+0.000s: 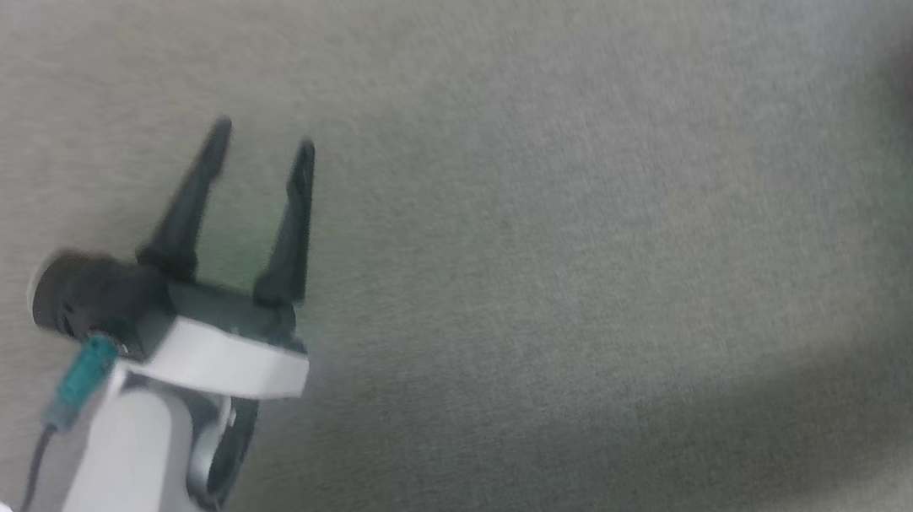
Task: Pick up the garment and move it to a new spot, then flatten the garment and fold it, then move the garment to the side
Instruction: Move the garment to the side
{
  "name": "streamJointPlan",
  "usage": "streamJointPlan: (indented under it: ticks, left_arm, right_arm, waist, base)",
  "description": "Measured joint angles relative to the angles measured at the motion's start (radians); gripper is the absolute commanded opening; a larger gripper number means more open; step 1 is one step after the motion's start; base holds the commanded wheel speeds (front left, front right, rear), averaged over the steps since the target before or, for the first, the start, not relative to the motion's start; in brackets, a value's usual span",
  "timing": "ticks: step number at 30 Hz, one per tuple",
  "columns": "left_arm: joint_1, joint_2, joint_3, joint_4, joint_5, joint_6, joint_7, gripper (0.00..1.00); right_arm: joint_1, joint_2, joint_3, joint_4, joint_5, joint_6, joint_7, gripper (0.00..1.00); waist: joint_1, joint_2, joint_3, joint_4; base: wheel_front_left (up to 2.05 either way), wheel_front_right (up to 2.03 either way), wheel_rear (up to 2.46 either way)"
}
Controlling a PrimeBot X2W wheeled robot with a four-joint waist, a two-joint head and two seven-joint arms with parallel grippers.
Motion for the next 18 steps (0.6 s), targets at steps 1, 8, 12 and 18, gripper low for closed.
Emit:
streamJointPlan:
  ticks: [1, 8, 12, 18]
  left_arm:
    - [0.024, -0.007, 0.005, 0.008, 0.0, 0.0, 0.0, 1.0]
    - [0.171, -0.053, 0.064, 0.058, 0.0, 0.0, 0.0, 1.0]
    - [0.255, -0.07, 0.107, 0.078, 0.004, 0.0, 0.0, 1.0]
    - [0.363, -0.086, 0.162, 0.099, 0.012, 0.0, 0.0, 1.0]
  right_arm:
    - [0.023, 0.003, 0.01, -0.007, 0.013, 0.0, -0.013, 1.0]
    - [0.187, 0.054, 0.077, -0.056, 0.072, 0.0, -0.118, 1.0]
    - [0.256, 0.105, 0.095, -0.079, 0.095, 0.0, -0.169, 1.0]
    - [0.372, 0.159, 0.128, -0.156, 0.124, 0.0, -0.209, 1.0]
  waist:
    - [0.0, 0.0, -0.022, 0.009]
    - [0.0, 0.0, -0.163, 0.076]
    - [0.0, 0.0, -0.239, 0.11]
    - [0.0, 0.0, -0.344, 0.143]
  base:
    - [0.0, 0.0, 0.0]
    - [0.0, 0.0, 0.0]
    - [0.0, 0.0, 0.0]
    - [0.0, 0.0, 0.0]
